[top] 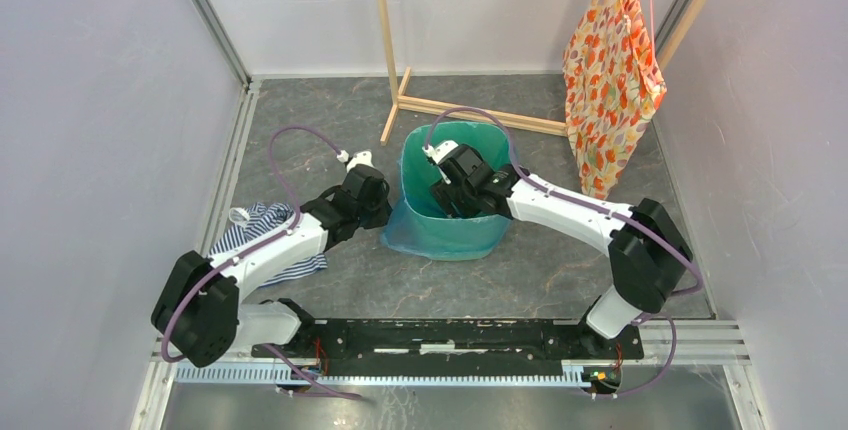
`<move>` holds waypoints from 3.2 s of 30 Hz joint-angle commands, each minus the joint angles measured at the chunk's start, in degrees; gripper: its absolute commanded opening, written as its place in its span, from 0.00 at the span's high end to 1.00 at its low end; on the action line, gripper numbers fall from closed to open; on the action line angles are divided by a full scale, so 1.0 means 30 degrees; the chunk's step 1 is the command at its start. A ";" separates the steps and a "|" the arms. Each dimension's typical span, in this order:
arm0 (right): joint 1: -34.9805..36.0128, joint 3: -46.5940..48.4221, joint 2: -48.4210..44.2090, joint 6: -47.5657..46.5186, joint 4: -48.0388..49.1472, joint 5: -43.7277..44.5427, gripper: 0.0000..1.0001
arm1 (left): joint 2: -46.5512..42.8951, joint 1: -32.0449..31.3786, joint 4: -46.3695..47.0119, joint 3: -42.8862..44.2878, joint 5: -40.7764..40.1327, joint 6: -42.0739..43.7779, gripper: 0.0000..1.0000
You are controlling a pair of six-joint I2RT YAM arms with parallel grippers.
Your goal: Put the trash bags into the trash bin
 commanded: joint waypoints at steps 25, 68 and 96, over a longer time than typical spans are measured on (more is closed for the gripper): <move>-0.0030 0.0902 0.2422 -0.0873 -0.0626 0.0250 0.25 | -0.0212 0.0080 0.0586 0.0295 -0.0263 0.0983 0.73; -0.0059 0.0166 0.3455 -0.1296 -0.0716 0.2273 0.26 | -0.4100 0.0812 -0.5723 0.4639 -0.1948 0.3742 0.63; -0.0034 0.0934 0.3146 -0.0943 -0.0777 0.1581 0.25 | -0.2764 0.0312 0.0363 0.0290 0.5576 0.0836 0.90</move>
